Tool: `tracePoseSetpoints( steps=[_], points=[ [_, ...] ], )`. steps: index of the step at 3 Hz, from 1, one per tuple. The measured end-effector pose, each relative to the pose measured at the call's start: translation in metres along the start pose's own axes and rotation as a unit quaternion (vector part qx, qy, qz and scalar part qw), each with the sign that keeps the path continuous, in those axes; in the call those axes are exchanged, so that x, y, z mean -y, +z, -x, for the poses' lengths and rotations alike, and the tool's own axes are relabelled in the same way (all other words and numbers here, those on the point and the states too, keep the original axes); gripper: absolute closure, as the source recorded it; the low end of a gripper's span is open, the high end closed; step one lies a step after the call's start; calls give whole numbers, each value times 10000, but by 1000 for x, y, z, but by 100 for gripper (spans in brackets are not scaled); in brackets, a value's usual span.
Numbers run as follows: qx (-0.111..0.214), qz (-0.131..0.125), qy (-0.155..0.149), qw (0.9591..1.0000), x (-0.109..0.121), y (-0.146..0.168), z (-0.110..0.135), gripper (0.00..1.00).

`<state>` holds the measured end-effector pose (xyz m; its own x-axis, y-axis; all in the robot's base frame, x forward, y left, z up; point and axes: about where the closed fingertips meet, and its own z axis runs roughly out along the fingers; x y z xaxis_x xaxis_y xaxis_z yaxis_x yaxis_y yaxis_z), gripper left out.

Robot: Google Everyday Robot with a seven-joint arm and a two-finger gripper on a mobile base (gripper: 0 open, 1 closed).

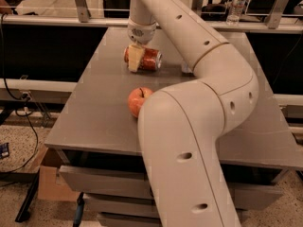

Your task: Place coke can upright

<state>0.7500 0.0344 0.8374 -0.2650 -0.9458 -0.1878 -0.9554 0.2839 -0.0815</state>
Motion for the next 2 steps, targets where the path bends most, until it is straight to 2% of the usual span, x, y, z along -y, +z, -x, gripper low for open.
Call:
tracePoseSetpoints(
  steps=[1,2],
  points=[
    [314,-159,66,9994,2,-42,-13,96],
    [900,-358,67,9953,-3,-107,-35,100]
  ],
)
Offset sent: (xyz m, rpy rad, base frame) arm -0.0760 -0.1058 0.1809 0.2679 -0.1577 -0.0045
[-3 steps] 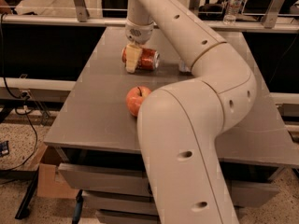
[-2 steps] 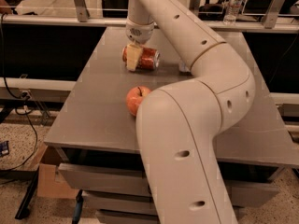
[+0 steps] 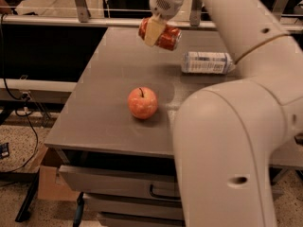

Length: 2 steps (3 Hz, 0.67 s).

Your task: Place coke can upright

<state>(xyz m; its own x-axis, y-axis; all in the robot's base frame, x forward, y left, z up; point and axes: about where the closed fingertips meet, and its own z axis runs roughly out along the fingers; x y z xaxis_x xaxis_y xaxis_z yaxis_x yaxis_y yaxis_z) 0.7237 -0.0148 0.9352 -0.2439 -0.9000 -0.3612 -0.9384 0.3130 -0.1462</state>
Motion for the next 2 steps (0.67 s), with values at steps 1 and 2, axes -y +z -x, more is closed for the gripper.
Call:
tracePoseSetpoints(
  steps=[1,2],
  points=[
    [743,61,85,9972,-9,-51,-13,100],
    [1736,99,195,9846,-28,-99,-38,100]
  ],
)
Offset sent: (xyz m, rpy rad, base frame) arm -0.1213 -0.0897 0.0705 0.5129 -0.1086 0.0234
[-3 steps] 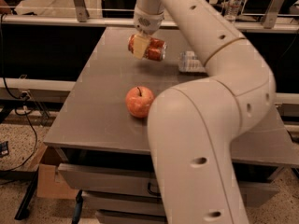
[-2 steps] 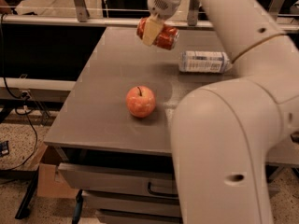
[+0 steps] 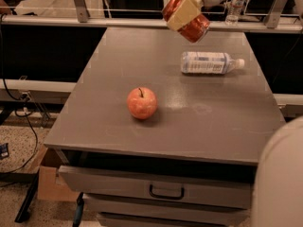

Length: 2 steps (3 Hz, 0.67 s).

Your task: Place coke can upright

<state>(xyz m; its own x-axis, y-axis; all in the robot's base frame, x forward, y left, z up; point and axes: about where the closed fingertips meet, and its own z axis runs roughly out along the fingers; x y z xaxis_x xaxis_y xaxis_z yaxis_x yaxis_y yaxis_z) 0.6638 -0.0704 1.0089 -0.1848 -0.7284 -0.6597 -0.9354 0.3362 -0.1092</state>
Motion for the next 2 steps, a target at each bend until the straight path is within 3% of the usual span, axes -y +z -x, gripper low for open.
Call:
tracePoseSetpoints(
  steps=[1,2],
  points=[
    [611,115,293,9976,-17,-8,-30,100],
    [1458,364,515,9873,-33,-14,-70,100]
  ],
)
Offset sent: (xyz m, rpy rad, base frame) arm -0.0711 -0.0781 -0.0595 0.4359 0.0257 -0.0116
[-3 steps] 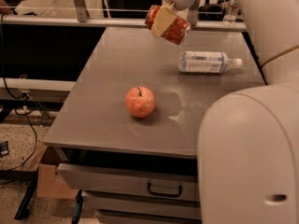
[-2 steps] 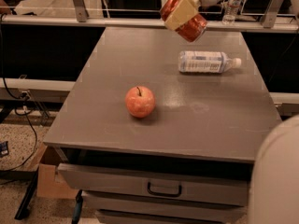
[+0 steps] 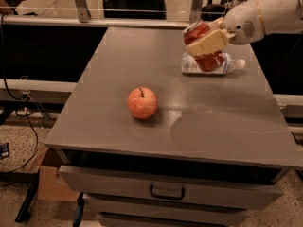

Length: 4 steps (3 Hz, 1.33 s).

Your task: Place coke can upright

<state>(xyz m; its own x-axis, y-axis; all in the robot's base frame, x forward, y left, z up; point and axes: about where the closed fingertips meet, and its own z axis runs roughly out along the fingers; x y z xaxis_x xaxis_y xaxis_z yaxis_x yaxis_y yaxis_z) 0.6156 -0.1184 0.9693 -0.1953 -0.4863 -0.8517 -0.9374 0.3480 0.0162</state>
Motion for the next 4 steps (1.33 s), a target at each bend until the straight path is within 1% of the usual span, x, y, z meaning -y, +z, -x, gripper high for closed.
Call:
tracePoseSetpoints(
  steps=[1,2,3,4],
  points=[
    [592,260,-100,9979,-9,-8,-10,100],
    [1025,503,-236,9932,-18,-11,-29,100],
    [1449,664,-292,9868,-19,-8,-51,100],
    [1779,804,-377,9800,-18,-3,-61,100]
  ],
)
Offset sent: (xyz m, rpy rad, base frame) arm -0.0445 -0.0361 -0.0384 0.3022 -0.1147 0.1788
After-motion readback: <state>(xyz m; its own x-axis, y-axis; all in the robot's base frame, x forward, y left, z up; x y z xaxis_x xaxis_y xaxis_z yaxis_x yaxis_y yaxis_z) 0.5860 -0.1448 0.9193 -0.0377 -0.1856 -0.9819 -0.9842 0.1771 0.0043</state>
